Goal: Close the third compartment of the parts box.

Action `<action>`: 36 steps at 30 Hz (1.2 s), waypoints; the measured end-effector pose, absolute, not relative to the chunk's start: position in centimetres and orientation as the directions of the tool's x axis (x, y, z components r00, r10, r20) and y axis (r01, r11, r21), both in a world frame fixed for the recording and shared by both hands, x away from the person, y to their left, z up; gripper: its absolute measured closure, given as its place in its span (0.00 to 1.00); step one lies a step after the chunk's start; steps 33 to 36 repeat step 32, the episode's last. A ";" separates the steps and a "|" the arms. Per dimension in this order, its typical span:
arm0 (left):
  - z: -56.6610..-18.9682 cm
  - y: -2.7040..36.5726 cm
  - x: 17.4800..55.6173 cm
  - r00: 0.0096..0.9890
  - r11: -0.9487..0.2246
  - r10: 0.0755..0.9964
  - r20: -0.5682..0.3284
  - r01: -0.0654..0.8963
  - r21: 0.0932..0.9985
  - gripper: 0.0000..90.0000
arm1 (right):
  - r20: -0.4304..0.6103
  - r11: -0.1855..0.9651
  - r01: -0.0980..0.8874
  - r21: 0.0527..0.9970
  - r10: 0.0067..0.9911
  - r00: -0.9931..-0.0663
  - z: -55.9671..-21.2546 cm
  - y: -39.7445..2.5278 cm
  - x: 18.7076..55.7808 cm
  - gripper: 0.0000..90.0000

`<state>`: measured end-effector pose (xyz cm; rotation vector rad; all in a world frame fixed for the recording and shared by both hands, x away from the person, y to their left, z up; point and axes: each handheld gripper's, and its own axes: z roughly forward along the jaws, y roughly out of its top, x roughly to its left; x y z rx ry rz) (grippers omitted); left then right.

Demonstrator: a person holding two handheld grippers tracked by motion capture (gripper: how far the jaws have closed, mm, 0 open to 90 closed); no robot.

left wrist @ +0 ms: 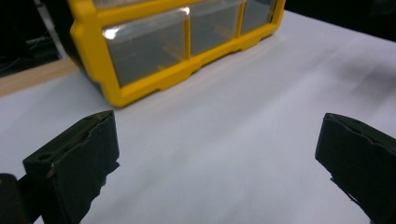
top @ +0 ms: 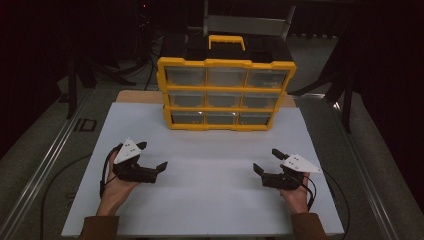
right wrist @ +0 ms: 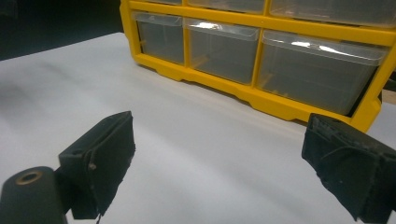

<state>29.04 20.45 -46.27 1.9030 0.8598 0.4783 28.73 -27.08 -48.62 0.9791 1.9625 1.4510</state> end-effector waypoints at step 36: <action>-49.0 24.0 25.6 0.589 -0.202 0.807 -0.046 0.348 0.915 0.01 | -0.017 0.219 0.225 0.949 0.752 -0.659 -48.6 -26.2 27.4 0.10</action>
